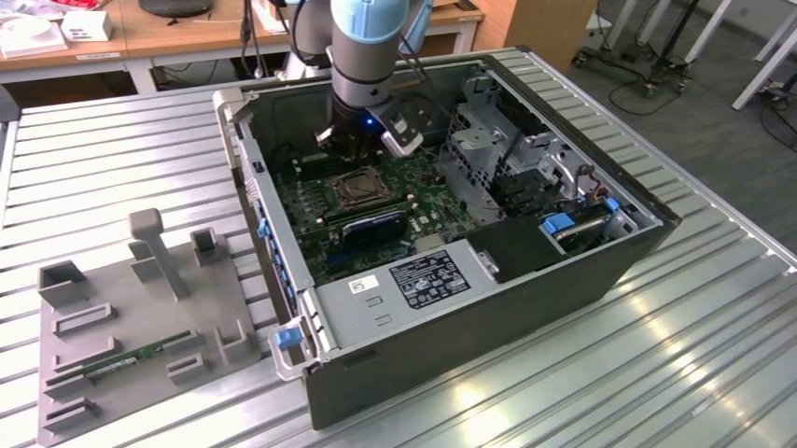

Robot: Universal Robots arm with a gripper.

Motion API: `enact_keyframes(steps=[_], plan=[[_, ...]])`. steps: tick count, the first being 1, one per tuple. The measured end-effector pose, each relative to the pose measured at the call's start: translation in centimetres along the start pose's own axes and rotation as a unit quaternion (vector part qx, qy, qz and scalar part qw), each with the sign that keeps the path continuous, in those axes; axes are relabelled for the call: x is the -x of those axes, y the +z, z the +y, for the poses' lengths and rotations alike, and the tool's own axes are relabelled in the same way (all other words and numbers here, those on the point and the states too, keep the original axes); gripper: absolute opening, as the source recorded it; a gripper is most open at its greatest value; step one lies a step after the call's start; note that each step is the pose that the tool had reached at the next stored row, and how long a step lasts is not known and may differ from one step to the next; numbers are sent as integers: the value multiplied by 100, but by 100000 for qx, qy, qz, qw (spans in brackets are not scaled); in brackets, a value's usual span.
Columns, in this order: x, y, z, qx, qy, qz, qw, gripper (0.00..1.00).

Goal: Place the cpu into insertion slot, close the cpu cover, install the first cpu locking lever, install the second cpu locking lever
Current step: 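Install the first cpu locking lever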

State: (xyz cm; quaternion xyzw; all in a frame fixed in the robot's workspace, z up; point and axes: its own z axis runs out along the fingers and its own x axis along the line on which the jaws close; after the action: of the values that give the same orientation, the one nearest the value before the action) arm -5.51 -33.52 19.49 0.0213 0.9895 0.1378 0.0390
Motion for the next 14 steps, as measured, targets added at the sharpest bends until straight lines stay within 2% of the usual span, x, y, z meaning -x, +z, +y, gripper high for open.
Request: enact_keyframes(steps=[14], plan=[[15,59,-17,-36,21,14,100000,11]])
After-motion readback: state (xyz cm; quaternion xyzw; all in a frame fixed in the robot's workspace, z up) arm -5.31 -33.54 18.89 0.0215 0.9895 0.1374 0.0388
